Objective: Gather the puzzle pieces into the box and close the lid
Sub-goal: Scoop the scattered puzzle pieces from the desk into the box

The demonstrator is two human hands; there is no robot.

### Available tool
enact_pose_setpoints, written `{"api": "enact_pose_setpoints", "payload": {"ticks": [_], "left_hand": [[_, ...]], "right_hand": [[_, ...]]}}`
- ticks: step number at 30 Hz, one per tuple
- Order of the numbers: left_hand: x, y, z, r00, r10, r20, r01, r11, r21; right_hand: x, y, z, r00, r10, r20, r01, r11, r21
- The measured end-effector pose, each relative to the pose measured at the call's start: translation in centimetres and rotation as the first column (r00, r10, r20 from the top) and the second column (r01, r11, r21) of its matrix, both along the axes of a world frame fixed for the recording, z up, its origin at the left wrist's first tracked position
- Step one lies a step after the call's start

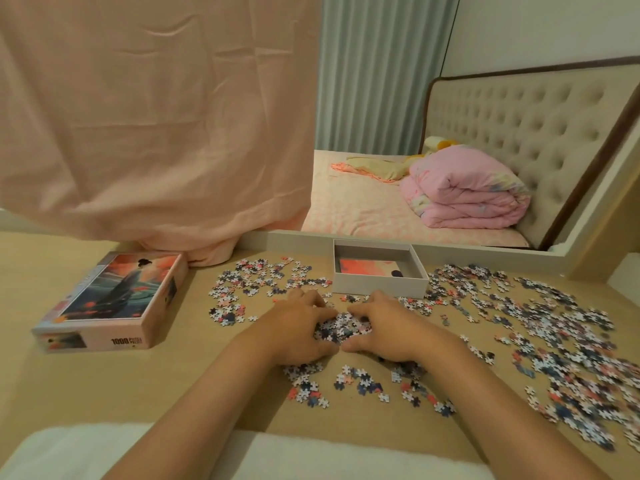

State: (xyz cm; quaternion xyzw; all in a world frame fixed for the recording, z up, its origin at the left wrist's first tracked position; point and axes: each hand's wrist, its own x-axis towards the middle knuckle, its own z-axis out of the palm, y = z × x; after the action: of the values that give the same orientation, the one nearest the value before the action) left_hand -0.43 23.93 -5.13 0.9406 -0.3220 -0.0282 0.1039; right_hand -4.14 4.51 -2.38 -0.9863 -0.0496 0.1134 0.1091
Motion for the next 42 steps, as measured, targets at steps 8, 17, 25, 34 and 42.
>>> {"api": "enact_pose_setpoints", "payload": {"ticks": [8,17,25,34,42], "left_hand": [[-0.1,-0.6,0.0,0.998,0.008,0.058,0.004,0.980,-0.198],[1.3,-1.5,0.9,0.994,0.095,-0.049,-0.106,0.938,-0.329],[5.6,-5.4,5.4,0.997,0.081,0.001,-0.072,0.898,-0.434],[9.7,-8.8,4.5,0.997,0.075,0.020,-0.061,0.915,-0.400],[9.4,-7.7,2.6,0.990,0.111,0.090,-0.075,0.941,-0.329]], "right_hand": [[1.6,1.2,1.1,1.000,0.000,0.009,-0.001,0.988,0.155],[2.9,0.1,1.3,0.993,-0.014,0.114,-0.022,0.951,0.308],[5.4,-3.6,4.0,0.931,-0.224,0.290,0.041,0.850,0.526],[8.2,-5.4,1.4,0.904,-0.206,0.374,0.016,0.892,0.452],[7.8,-6.1,0.6,0.929,-0.174,0.326,0.032,0.917,0.398]]}}
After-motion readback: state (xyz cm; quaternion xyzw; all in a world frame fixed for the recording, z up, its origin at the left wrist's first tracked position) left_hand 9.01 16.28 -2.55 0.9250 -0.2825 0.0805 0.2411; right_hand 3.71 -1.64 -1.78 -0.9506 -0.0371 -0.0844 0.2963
